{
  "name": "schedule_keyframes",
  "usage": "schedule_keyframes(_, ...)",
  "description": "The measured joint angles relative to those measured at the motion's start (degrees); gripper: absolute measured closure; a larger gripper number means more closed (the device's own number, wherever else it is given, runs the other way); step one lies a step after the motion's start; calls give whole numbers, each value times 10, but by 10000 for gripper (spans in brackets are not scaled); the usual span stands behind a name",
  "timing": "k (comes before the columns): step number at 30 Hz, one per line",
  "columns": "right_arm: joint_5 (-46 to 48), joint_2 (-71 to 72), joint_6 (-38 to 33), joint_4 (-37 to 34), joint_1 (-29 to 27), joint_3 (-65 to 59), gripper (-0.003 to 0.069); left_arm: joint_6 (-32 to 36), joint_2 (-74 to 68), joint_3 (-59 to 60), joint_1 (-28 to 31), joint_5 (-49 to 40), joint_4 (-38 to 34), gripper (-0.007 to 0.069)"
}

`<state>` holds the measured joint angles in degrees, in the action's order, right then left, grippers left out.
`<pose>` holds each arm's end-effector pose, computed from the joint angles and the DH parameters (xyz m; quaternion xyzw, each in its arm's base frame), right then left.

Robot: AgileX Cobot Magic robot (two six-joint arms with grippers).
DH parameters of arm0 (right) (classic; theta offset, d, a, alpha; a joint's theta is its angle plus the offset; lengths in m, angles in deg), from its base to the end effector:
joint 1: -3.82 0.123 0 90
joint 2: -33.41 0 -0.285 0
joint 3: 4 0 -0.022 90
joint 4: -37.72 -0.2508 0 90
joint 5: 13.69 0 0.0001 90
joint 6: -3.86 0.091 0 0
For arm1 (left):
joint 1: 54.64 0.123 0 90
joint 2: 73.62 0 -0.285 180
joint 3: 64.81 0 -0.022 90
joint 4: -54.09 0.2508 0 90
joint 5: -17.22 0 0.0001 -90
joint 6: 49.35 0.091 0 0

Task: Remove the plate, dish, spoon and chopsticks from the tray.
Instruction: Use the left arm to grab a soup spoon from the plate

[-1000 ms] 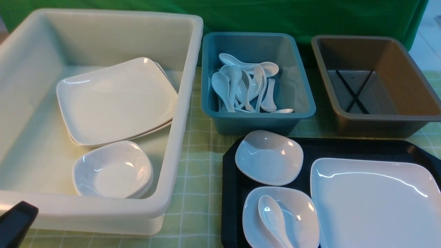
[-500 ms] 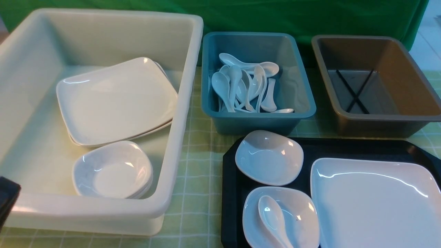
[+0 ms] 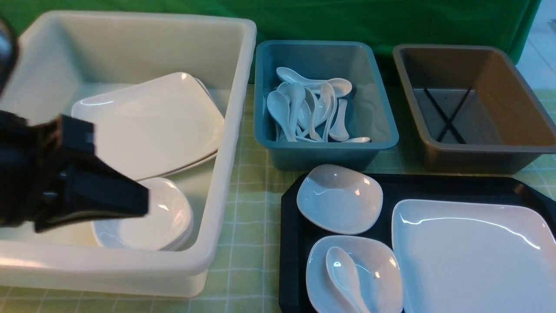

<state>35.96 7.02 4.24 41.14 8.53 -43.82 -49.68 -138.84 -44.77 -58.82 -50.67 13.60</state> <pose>0.0473 -0.0003 0.3313 -0.0363 0.8463 -0.0059 0.5315 0.1636 -0.0669 0.3633 -0.0216 0.9138 -0.3504 0.2042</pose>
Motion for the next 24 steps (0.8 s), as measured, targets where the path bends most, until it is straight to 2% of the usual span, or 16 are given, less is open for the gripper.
schedule_keyframes(2,4,0,0,0,0,0,582,-18,-48,6,-78,8,-7,641)
schedule_keyframes(4,6,0,0,0,0,0,576,-75,-99,0,-188,34,27,640)
schedule_keyframes(5,6,0,0,0,0,0,575,-102,-112,-5,-214,40,42,637)
schedule_keyframes(6,6,0,0,0,0,0,573,-145,-144,-21,-273,44,83,633)
schedule_keyframes(9,6,0,1,0,0,0,570,-254,-219,-69,-369,48,177,600)
schedule_keyframes(10,6,0,1,0,0,0,569,-254,-219,-72,-374,48,183,597)
schedule_keyframes(14,7,0,1,0,0,0,559,-342,-322,-150,-436,52,264,515)
schedule_keyframes(20,7,0,1,0,0,0,545,-365,-452,-272,-443,48,240,354)
schedule_keyframes(24,6,0,1,0,0,0,540,-370,-500,-312,-443,44,220,302)
